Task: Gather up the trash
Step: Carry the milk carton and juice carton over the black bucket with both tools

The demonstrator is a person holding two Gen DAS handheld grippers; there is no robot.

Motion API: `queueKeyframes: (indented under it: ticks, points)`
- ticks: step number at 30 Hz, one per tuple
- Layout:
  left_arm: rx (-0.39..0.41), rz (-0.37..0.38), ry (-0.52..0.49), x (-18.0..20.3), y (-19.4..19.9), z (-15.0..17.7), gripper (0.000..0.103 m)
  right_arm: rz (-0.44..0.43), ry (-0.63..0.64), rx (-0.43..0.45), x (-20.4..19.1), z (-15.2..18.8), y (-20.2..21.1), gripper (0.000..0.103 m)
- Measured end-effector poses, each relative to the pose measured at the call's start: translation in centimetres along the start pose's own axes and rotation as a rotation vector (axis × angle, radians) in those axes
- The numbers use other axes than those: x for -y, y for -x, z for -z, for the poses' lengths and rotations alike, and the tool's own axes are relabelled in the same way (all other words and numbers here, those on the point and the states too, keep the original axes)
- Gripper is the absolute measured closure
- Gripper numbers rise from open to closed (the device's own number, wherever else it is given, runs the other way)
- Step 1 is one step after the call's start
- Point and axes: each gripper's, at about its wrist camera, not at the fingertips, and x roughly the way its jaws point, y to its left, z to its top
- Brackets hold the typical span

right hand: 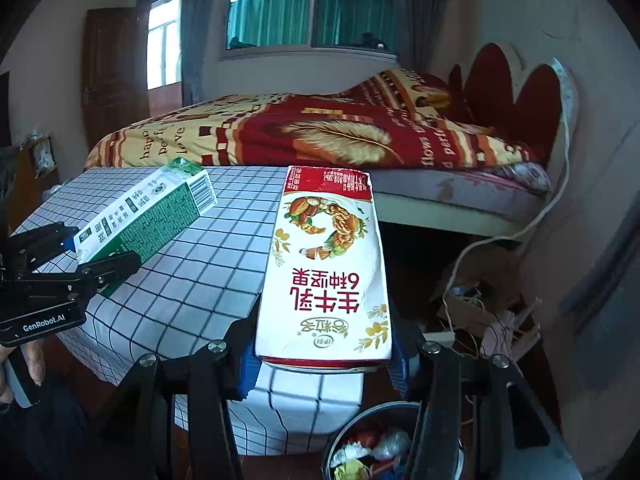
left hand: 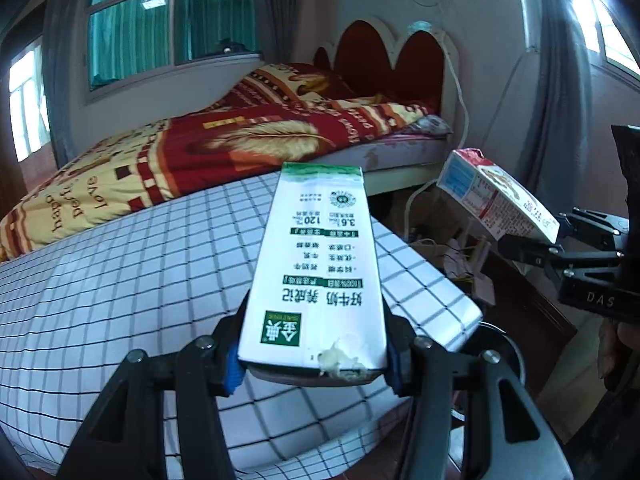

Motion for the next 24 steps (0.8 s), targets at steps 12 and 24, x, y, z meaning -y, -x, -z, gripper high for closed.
queueKeyframes:
  ticks: [12, 24]
  points:
    - [-0.042, 0.128, -0.051, 6.9, -0.3, 1.3, 0.049, 0.103, -0.097, -0.049, 5.3, 6.5, 3.7, 0.049]
    - [-0.105, 0.26, -0.132, 13.7, -1.0, 3.9, 0.049, 0.193, -0.202, -0.109, 10.5, 13.0, 6.3, 0.049]
